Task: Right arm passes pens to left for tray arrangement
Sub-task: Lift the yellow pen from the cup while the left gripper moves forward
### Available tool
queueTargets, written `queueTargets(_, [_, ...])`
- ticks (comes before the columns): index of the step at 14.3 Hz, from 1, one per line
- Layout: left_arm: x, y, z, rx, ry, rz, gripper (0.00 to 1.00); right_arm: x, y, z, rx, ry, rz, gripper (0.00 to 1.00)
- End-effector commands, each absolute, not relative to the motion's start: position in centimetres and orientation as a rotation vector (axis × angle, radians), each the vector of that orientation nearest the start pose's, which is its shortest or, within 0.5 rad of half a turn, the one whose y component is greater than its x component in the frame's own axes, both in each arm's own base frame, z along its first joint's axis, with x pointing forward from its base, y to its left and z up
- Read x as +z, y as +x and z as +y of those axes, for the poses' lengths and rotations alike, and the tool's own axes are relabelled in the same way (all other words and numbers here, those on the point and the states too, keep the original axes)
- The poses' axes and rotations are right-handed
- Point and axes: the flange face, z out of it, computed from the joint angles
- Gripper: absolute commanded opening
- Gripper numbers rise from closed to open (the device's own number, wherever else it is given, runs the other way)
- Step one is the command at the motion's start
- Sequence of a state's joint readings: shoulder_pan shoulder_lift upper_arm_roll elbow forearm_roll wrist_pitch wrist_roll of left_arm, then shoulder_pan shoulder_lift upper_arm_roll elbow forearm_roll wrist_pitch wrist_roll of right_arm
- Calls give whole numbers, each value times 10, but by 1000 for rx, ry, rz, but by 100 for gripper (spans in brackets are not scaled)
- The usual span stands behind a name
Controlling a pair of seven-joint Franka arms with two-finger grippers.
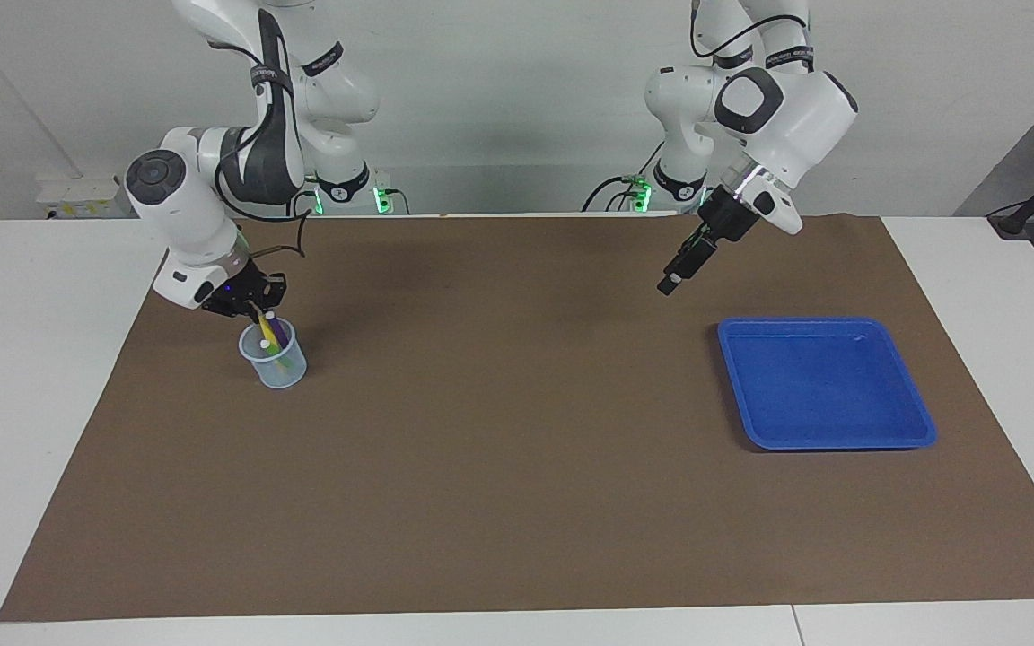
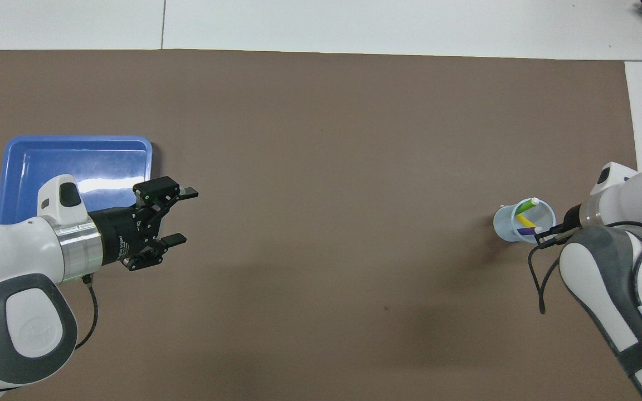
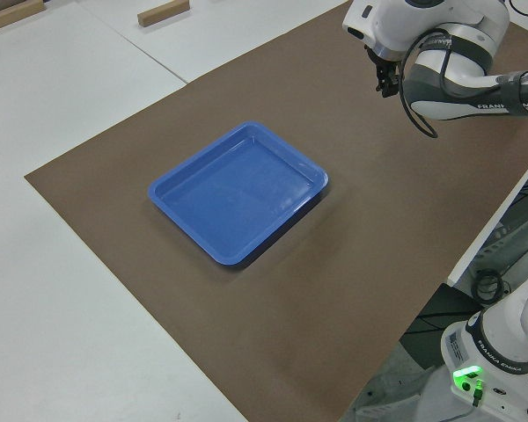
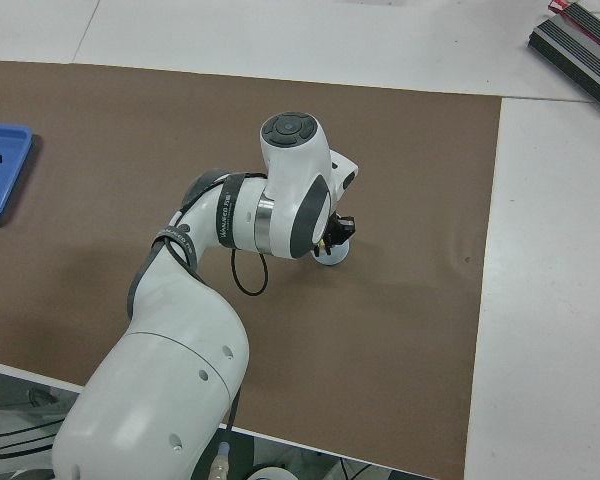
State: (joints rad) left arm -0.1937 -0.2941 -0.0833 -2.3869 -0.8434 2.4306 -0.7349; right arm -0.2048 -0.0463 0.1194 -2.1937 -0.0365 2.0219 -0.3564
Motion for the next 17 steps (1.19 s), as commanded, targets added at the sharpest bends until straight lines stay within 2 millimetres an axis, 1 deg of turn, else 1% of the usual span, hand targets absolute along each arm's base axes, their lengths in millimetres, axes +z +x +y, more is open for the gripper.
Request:
queueTargets(1, [455, 445, -149, 10, 2003, 1286, 100, 435, 514, -44, 232, -3125, -501, 0])
queueTargets(2, [453, 443, -156, 15, 2002, 1284, 100, 444, 516, -42, 242, -3125, -506, 0])
queueTargets(5, [452, 442, -159, -8, 1996, 1290, 100, 472, 520, -36, 253, -3124, -519, 0])
queueTargets(6, [451, 441, -160, -20, 1987, 1305, 100, 485, 523, -30, 255, -3118, -526, 0])
queueTargets(7, [451, 439, -166, -37, 1981, 1316, 100, 496, 525, -25, 245, -3110, -533, 0])
queueTargets(8, [452, 436, -175, -55, 1981, 1314, 100, 510, 527, -14, 233, -3113, -545, 0])
queueTargets(10, [452, 436, -175, -71, 1956, 1333, 100, 534, 530, 15, 205, -3110, -586, 0])
queueTargets(11, [452, 436, -175, -77, 1935, 1345, 100, 544, 530, 25, 192, -3096, -550, 0])
queueTargets(12, [453, 436, -175, -80, 1932, 1345, 100, 549, 531, 31, 167, -3073, -495, 0])
queueTargets(13, [453, 437, -174, -81, 1929, 1346, 100, 550, 532, 37, 140, -3033, -454, 0])
queueTargets(14, [453, 437, -174, -81, 1929, 1346, 100, 550, 533, 47, 115, -2982, -411, 0])
queueTargets(15, [453, 437, -175, -83, 1929, 1347, 100, 550, 533, 64, 93, -2954, -353, 0])
queueTargets(16, [454, 437, -175, -83, 1927, 1347, 100, 550, 531, 90, 87, -2950, -309, 0])
queueTargets(17, [454, 437, -175, -87, 1922, 1355, 100, 550, 530, 110, 69, -2953, -258, 0])
